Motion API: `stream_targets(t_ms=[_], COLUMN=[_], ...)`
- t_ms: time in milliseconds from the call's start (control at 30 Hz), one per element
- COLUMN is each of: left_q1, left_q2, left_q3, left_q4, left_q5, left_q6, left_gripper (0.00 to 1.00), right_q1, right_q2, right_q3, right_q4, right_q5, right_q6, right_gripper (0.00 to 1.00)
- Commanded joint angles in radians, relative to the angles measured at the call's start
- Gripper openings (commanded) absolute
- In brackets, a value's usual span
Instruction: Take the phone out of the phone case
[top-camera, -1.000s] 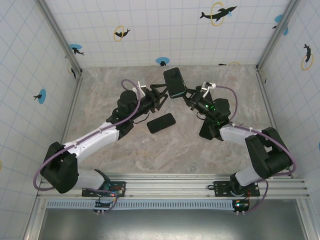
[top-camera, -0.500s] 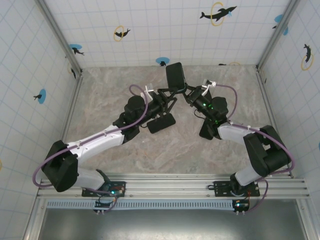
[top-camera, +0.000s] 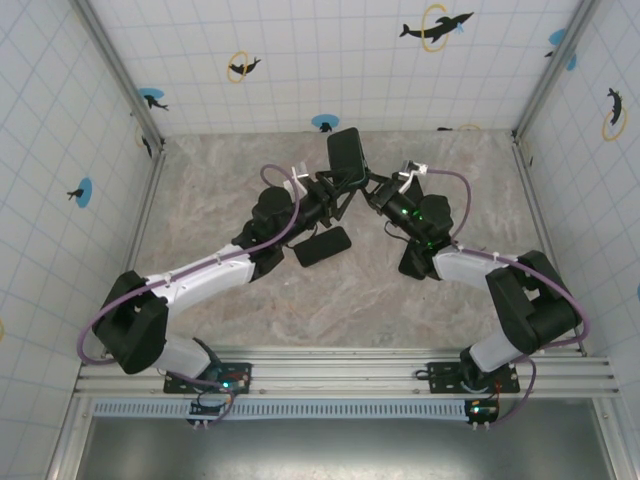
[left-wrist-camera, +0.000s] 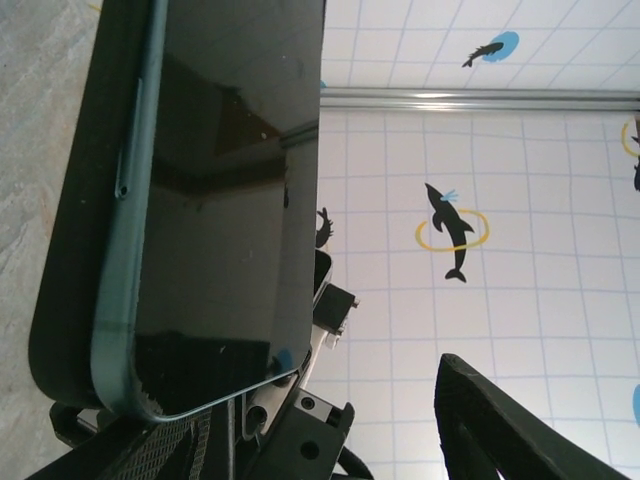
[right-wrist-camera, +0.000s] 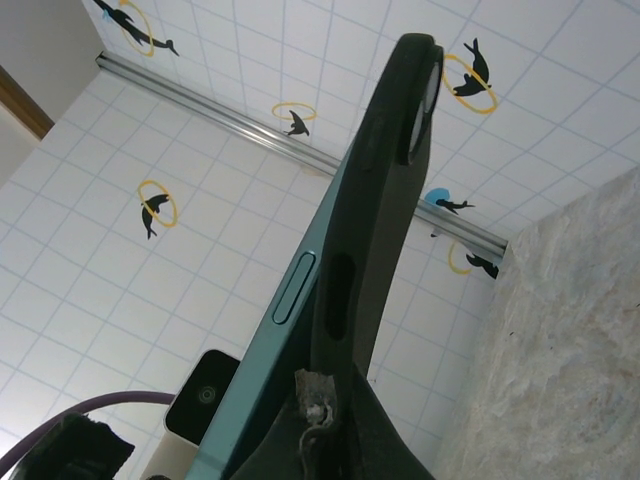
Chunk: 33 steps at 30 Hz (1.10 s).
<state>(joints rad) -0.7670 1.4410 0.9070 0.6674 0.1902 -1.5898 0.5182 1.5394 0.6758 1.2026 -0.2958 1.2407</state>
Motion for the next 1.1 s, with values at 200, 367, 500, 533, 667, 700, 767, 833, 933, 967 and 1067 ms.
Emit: stream_targets(t_ms=[200,367,500,533,667,700,767,833,933,967,1067], left_q1=[0.023,0.024,0.023,0.023,0.019,0.018,0.018,0.018,0.017,0.016,0.012], left_q2=[0.015,0.032,0.051,0.053,0.045,0.043,0.039,0.035,0.029,0.025,0.007], left_q3=[-0.011,0.023,0.058,0.059,0.061,0.061,0.061,0.061,0.061,0.078,0.102], left_q4=[0.076,0.094,0.116,0.121,0.077,0.078,0.082,0.079,0.063,0.048,0.007], left_q5=[-0.025,-0.053,-0.054,-0.054,-0.061,-0.063,-0.067,-0.066,-0.058,-0.056,-0.057], left_q6=[-0.048,-0.029,-0.025,-0.027,0.003,0.004,0.004,0.007,0.019,0.027,0.051], left_gripper=[0.57,0.51,0.4,0.37,0.28,0.26,0.22,0.15,0.06,0.04,0.0], right_q1=[0.033,0.045,0.052,0.052,0.058,0.06,0.065,0.071,0.075,0.075,0.076], right_q2=[-0.012,-0.02,-0.028,-0.028,-0.029,-0.028,-0.028,-0.028,-0.029,-0.032,-0.043], right_q3=[0.039,-0.003,-0.016,-0.017,-0.035,-0.037,-0.041,-0.041,-0.049,-0.051,-0.052], right_q4=[0.131,0.205,0.2,0.201,0.226,0.226,0.226,0.225,0.222,0.218,0.187], right_q5=[0.058,0.117,0.136,0.139,0.156,0.156,0.161,0.162,0.177,0.181,0.199], right_q6=[-0.017,0.0,-0.009,-0.011,-0.011,-0.012,-0.016,-0.023,-0.025,-0.027,-0.039], right_gripper=[0.0,0.0,0.0,0.0,0.0,0.0,0.0,0.0,0.0,0.0,0.0])
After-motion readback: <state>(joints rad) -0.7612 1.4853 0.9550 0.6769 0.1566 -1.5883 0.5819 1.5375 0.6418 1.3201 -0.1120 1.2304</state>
